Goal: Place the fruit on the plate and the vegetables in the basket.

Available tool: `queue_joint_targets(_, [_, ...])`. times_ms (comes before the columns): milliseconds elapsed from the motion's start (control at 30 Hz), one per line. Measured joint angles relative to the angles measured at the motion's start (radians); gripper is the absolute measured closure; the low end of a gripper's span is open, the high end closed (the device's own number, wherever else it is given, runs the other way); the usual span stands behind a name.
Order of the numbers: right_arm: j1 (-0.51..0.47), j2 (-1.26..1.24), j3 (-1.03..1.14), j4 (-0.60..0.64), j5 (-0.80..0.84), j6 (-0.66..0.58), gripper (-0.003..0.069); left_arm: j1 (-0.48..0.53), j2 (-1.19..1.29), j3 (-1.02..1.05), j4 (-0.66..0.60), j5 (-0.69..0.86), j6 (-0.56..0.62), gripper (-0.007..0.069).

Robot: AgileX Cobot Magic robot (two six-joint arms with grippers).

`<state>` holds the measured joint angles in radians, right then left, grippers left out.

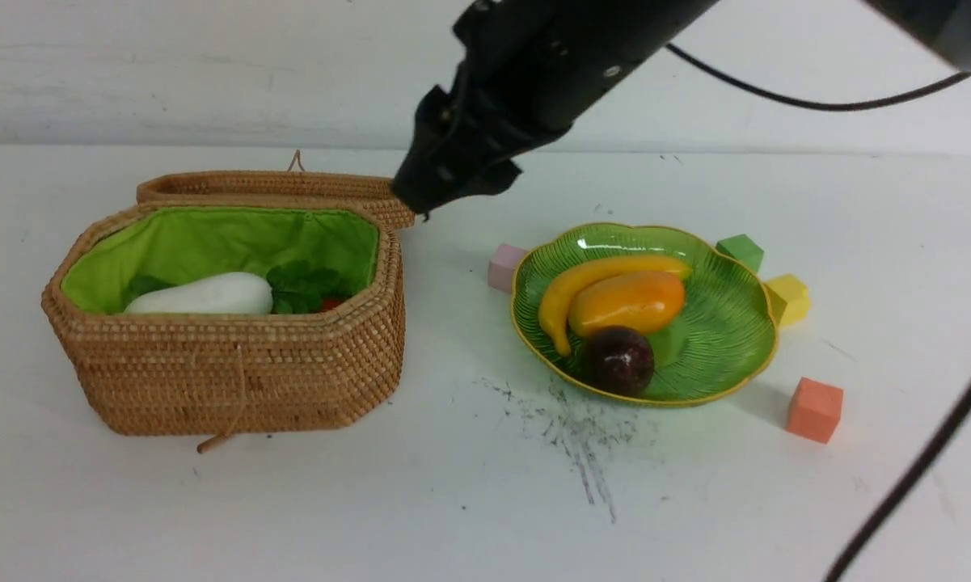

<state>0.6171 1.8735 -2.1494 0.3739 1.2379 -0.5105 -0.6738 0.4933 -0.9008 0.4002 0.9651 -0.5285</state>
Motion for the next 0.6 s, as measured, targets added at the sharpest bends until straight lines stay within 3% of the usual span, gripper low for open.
queue_joint_targets(167, [-0.001,-0.093,0.057,-0.133,0.017,0.165,0.0294,0.000,-0.026,0.026,-0.035,-0.111,0.063,0.0637])
queue_joint_targets(367, [-0.003,-0.278,0.307,-0.290,0.013,0.333,0.0318,0.000,-0.197,0.206,-0.129,-0.304,0.076,0.0637])
queue_joint_targets(600, [-0.005,-0.656,0.842,-0.318,0.014,0.574,0.0502,0.000,-0.439,0.501,-0.294,-0.553,0.078,0.0637])
